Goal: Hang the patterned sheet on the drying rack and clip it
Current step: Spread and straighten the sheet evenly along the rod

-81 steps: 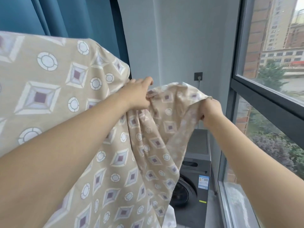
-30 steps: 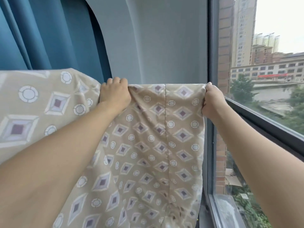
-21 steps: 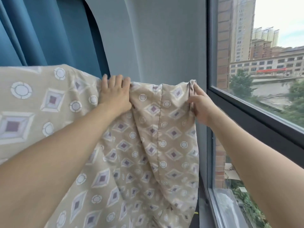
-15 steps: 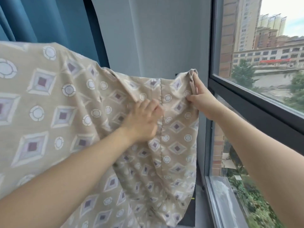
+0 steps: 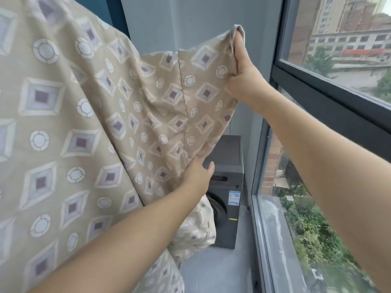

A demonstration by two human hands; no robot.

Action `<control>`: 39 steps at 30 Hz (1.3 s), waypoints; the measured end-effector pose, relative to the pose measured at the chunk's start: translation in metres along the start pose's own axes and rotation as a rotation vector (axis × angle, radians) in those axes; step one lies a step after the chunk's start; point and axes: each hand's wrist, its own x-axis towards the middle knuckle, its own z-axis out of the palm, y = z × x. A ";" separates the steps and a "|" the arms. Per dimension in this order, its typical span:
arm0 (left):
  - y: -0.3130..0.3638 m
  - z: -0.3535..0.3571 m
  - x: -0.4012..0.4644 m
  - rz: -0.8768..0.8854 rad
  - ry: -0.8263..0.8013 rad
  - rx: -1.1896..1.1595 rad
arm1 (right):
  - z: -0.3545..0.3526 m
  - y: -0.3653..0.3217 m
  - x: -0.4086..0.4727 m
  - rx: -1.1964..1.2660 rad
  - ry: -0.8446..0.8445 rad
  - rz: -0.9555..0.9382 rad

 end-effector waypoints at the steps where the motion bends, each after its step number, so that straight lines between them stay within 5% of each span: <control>1: 0.003 0.004 0.002 -0.050 -0.028 -0.015 | 0.000 -0.001 0.000 0.017 0.017 0.021; 7: 0.005 0.036 -0.004 -0.048 -0.190 0.130 | 0.007 -0.003 0.006 0.291 0.024 0.174; 11: -0.022 0.038 -0.014 -0.075 -0.205 0.013 | 0.011 0.001 0.014 0.511 0.089 0.310; 15: -0.038 0.060 -0.022 -0.147 0.101 -0.419 | 0.010 0.021 0.013 0.673 0.108 0.417; 18: -0.036 0.069 -0.035 -0.243 0.182 -0.606 | 0.012 0.034 0.006 0.718 0.115 0.484; 24: -0.029 0.072 -0.046 -0.636 0.134 -0.867 | 0.018 0.009 0.012 0.758 0.088 0.405; 29: -0.028 0.062 -0.043 -1.090 0.378 -1.618 | 0.019 -0.014 0.020 0.873 0.065 0.282; 35: -0.028 0.059 -0.026 -1.103 0.366 -2.253 | 0.027 -0.002 0.006 0.858 -0.010 0.251; 39: -0.059 0.053 -0.019 -1.035 0.477 -2.473 | 0.055 0.059 -0.022 0.748 0.164 0.576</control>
